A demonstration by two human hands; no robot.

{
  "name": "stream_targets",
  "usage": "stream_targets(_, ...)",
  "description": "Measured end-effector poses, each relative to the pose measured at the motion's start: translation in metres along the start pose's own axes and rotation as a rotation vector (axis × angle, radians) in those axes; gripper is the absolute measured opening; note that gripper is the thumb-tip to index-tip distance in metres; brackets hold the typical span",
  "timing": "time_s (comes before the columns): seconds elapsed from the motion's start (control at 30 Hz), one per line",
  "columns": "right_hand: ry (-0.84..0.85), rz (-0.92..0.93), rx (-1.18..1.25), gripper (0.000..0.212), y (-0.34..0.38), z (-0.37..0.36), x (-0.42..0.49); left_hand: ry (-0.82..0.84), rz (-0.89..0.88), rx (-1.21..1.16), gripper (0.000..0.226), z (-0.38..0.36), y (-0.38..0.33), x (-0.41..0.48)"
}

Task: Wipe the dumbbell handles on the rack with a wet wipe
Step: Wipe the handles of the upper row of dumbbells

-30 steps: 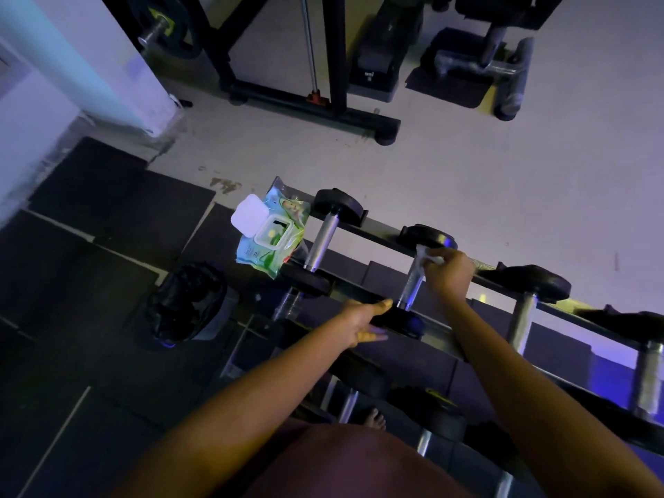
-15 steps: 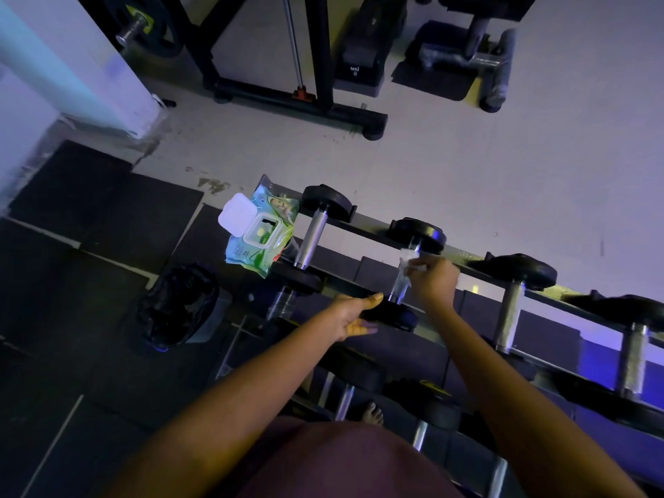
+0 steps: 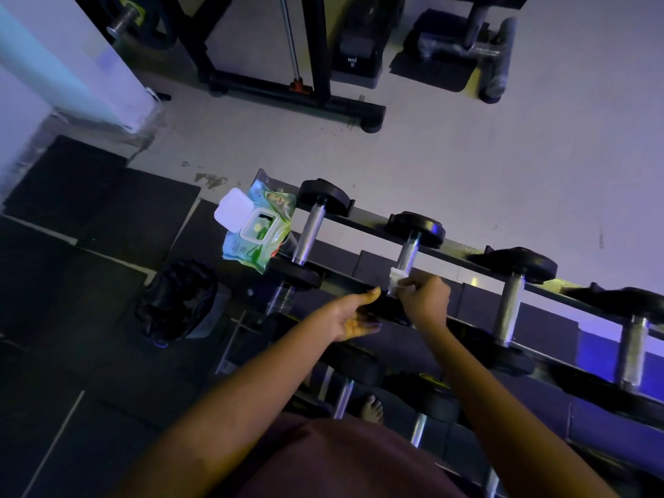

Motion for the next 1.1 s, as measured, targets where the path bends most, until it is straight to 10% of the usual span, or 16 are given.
stream_targets(0.53,-0.034,-0.051,0.067,0.010,0.024,0.012,0.031,0.063,0.301,-0.243,0.048,-0.023,0.014,0.027)
stream_targets(0.87,-0.059,-0.106,0.074,0.010,0.001,0.001,-0.007,0.040,0.135,-0.191,0.036,-0.031,0.010,0.032)
stream_targets(1.1,-0.131,-0.073,0.168,0.014,0.019,0.014,0.017,-0.286,-0.031,-0.129,0.038,-0.046,0.021,0.029)
Point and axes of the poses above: each hand's wrist, its own x-axis towards the middle knuckle, its own z-axis out of the back of the hand, y = z × x, the point moved 6 cm from there along x, towards the middle knuckle, and after that the axes turned 12 degrees about -z, right-handed, at the moved point
